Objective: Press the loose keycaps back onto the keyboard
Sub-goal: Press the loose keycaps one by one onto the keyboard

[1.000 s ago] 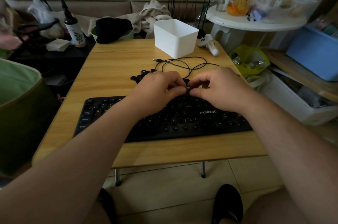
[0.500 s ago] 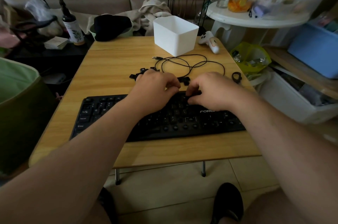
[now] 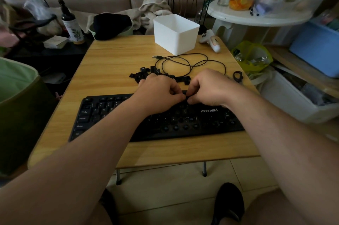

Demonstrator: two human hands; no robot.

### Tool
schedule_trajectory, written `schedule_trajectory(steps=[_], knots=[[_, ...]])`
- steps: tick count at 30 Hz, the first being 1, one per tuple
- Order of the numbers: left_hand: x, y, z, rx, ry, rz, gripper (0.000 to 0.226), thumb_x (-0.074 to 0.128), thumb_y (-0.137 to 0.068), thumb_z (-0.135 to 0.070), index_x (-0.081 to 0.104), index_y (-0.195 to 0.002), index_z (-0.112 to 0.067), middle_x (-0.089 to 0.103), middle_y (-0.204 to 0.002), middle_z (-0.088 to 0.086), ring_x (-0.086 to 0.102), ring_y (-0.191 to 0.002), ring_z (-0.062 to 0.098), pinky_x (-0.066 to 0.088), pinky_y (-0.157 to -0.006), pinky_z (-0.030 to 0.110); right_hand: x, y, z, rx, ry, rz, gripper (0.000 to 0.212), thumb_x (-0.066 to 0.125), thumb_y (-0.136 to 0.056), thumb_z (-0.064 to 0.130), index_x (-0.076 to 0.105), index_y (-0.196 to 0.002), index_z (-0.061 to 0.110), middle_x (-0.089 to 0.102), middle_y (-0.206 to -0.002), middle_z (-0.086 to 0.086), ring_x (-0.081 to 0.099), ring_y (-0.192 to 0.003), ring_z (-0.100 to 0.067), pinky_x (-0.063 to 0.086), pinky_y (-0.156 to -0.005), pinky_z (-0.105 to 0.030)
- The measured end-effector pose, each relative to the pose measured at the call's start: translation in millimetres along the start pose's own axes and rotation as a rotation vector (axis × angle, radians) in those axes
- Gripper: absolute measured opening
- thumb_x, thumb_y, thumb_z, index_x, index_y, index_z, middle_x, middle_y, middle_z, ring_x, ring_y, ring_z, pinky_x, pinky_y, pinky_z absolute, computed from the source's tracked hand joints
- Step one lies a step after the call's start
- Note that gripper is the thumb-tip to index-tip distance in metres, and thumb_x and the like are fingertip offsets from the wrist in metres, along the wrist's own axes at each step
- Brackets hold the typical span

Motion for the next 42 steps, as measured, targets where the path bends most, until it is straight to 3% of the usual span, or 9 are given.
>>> schedule_trajectory(steps=[10,13,16,20,25,30,33,37,42], knots=[[0,-1,0,-0.066,0.031,-0.014,0.011,0.068,-0.089,-0.057,0.069,-0.086,-0.046,0.062,-0.084,-0.024,0.059,-0.105,0.016,0.044,-0.103,0.05,1,1,2,0.015,0.015,0.002,0.008,0.083,-0.085,0.023,0.08,-0.086,0.031,0.068,-0.094,0.012,0.056,-0.084,-0.004,0.041,-0.062,-0.021],[-1,0,-1,-0.087,0.02,-0.024,0.012,0.07,-0.088,-0.055,0.07,-0.084,-0.044,0.062,-0.083,-0.023,0.057,-0.105,0.015,0.041,-0.1,0.048,0,3,6,-0.001,0.088,-0.036,0.007,0.081,-0.085,0.024,0.08,-0.086,0.031,0.069,-0.094,0.01,0.06,-0.089,-0.012,0.055,-0.075,-0.03],[-1,-1,-2,-0.094,0.0,-0.029,0.014,0.07,-0.087,-0.055,0.071,-0.083,-0.042,0.062,-0.083,-0.022,0.056,-0.104,0.015,0.037,-0.099,0.046,1,3,11,-0.012,0.157,-0.069,0.01,0.077,-0.084,0.022,0.077,-0.08,0.03,0.066,-0.09,0.008,0.06,-0.091,-0.02,0.055,-0.087,-0.041],[-3,0,-4,-0.072,-0.025,-0.04,0.016,0.068,-0.088,-0.056,0.071,-0.084,-0.041,0.062,-0.084,-0.021,0.051,-0.108,0.015,0.033,-0.099,0.046,2,3,13,-0.018,0.2,-0.061,0.012,0.076,-0.085,0.023,0.075,-0.077,0.031,0.064,-0.088,0.007,0.058,-0.091,-0.021,0.052,-0.084,-0.039],[-16,-1,14,-0.126,-0.012,-0.106,0.018,0.062,-0.093,-0.057,0.072,-0.096,-0.043,0.067,-0.095,-0.02,0.052,-0.115,0.019,0.038,-0.105,0.05,-11,-6,-4,-0.01,-0.004,-0.084,0.006,0.079,-0.086,0.031,0.079,-0.081,0.034,0.07,-0.085,0.018,0.062,-0.084,-0.003,0.044,-0.066,-0.022],[-16,-2,20,-0.127,-0.049,-0.07,0.023,0.054,-0.102,-0.049,0.072,-0.114,-0.044,0.068,-0.109,-0.019,0.047,-0.127,0.024,0.033,-0.108,0.05,-21,-26,-24,0.018,-0.03,-0.319,0.007,0.078,-0.088,0.036,0.08,-0.094,0.033,0.07,-0.089,0.017,0.064,-0.091,-0.008,0.051,-0.077,-0.027],[-12,-2,14,-0.115,-0.071,-0.028,0.023,0.053,-0.102,-0.048,0.071,-0.115,-0.044,0.058,-0.1,-0.019,0.046,-0.128,0.022,0.031,-0.111,0.05,-13,-35,-18,0.025,-0.031,-0.33,0.014,0.081,-0.084,0.044,0.077,-0.092,0.032,0.068,-0.089,0.013,0.062,-0.087,-0.011,0.053,-0.076,-0.03],[-13,-5,13,-0.11,-0.047,-0.063,0.02,0.054,-0.1,-0.048,0.072,-0.108,-0.045,0.067,-0.103,-0.019,0.048,-0.124,0.021,0.033,-0.108,0.049,-4,-44,-12,0.056,0.025,-0.341,0.022,0.081,-0.081,0.049,0.069,-0.078,0.032,0.065,-0.085,0.012,0.061,-0.083,-0.013,0.055,-0.073,-0.034],[-15,-8,13,-0.097,0.026,-0.107,0.02,0.055,-0.1,-0.047,0.073,-0.109,-0.045,0.065,-0.097,-0.025,0.052,-0.118,0.017,0.038,-0.107,0.049,-2,-45,-8,0.067,0.085,-0.336,0.009,0.078,-0.084,0.034,0.069,-0.08,0.032,0.066,-0.087,0.009,0.063,-0.085,-0.016,0.056,-0.074,-0.034]])
Point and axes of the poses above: each hand's wrist, its own y-axis away from the middle knuckle, its own x-axis out of the palm, z = x × y, the point moved 8 cm from there along -y, towards the middle knuckle
